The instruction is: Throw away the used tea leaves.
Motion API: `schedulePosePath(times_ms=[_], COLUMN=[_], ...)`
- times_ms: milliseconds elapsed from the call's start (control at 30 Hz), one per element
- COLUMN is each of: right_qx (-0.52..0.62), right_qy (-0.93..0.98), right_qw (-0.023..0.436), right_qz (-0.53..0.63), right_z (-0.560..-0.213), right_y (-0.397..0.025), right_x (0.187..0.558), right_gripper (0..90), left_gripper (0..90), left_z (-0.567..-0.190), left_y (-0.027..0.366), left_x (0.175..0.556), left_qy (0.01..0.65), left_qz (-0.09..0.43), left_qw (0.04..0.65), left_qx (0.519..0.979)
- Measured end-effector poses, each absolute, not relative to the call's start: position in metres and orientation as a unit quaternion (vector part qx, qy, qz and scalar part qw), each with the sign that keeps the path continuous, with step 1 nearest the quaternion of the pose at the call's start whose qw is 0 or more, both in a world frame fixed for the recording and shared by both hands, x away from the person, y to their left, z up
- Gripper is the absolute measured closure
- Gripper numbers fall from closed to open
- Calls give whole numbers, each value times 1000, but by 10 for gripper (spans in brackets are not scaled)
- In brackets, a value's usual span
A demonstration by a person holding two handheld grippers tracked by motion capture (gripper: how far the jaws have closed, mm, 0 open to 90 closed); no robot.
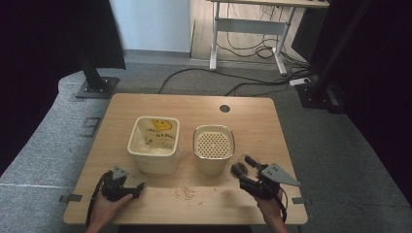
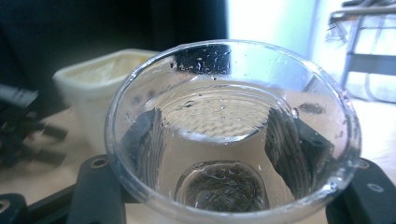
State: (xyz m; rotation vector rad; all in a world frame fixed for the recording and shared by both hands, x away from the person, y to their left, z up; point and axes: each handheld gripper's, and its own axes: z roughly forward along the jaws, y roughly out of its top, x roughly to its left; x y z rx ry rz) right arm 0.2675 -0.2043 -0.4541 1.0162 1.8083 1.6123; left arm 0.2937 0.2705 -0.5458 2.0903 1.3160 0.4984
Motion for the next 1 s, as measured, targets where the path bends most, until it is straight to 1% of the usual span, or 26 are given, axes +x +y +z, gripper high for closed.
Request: schedulePosePath(times_ms=[133, 233, 367, 500, 600, 667, 900, 1000], right_qx=[379, 379, 377, 360, 351, 339, 276, 249], right_qy=[657, 666, 686, 716, 726, 737, 769, 780], right_qw=[293, 306, 328, 354, 358, 373, 450, 474], right_qz=[582, 565, 529, 483, 470, 451, 361, 325], right_z=[-425, -410, -400, -395, -393, -391, -381, -378], right_y=[-220, -221, -215, -200, -190, -182, -157, -145], right_x=[285, 303, 329, 351, 359, 363, 370, 371], right_gripper=[371, 369, 367, 365, 365, 363, 367, 370], left_gripper=[79, 79, 79, 80, 81, 81, 80, 80], left_z=[-546, -546, -546, -546, -546, -546, -546, -546], left_y=[271, 271, 271, 272, 272, 272, 272, 272], left_x=[294, 294, 294, 293, 293, 293, 293, 293], left_qy=[496, 497, 496, 493, 492, 493, 492, 492], left_qz=[188, 188, 189, 188, 188, 188, 187, 187], left_qw=[304, 305, 306, 306, 306, 307, 306, 306], left_qx=[792, 791, 791, 792, 793, 792, 793, 793])
